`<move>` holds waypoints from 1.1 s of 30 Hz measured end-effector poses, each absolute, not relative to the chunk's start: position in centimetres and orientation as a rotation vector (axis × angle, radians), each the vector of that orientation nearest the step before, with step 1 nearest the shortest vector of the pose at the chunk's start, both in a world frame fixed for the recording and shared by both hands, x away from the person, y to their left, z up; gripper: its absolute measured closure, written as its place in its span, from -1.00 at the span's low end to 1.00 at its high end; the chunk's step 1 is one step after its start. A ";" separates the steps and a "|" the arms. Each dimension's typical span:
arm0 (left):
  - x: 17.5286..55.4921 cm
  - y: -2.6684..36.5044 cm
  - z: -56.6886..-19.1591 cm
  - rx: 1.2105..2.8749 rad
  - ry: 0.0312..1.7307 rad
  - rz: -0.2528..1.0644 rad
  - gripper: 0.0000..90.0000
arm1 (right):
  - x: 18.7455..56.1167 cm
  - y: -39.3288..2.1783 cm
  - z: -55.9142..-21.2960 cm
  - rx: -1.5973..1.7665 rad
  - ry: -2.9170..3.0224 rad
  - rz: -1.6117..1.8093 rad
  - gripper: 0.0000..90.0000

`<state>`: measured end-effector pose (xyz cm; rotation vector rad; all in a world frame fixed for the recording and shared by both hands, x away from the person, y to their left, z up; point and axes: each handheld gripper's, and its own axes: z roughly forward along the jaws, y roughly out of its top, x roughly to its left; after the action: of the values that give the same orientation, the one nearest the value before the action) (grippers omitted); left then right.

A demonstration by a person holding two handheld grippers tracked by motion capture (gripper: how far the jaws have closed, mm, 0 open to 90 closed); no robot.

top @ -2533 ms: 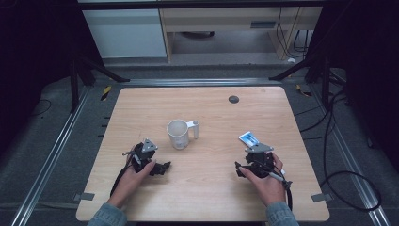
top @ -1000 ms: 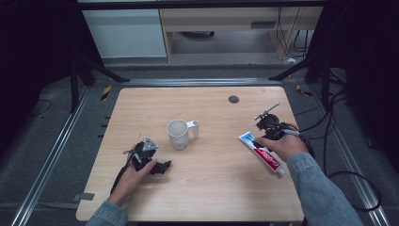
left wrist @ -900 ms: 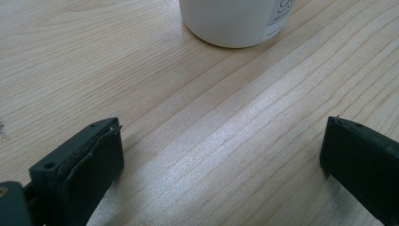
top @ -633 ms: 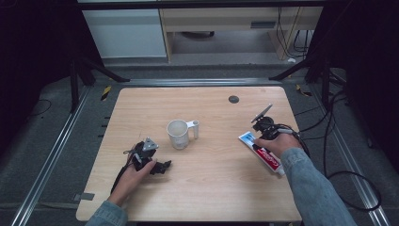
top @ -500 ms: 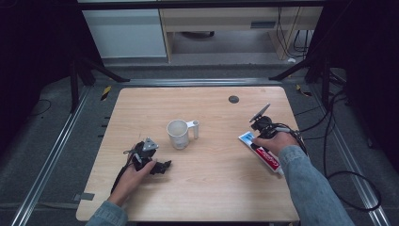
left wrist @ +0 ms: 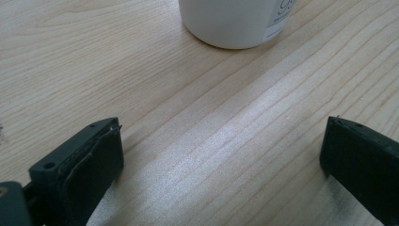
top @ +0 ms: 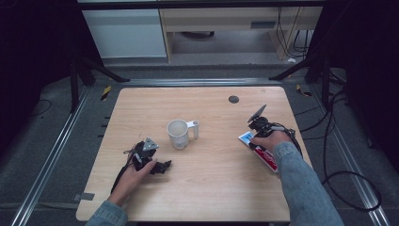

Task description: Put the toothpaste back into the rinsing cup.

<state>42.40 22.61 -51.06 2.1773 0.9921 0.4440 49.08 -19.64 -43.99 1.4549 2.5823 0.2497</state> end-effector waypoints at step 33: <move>42.4 22.6 -51.1 2.178 0.991 0.443 -1.00 | 50.4 -19.5 -46.7 1.479 2.631 0.169 0.00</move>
<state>42.42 22.60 -51.06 2.1776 0.9911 0.4434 50.42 -19.47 -46.69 1.4791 2.6313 0.1694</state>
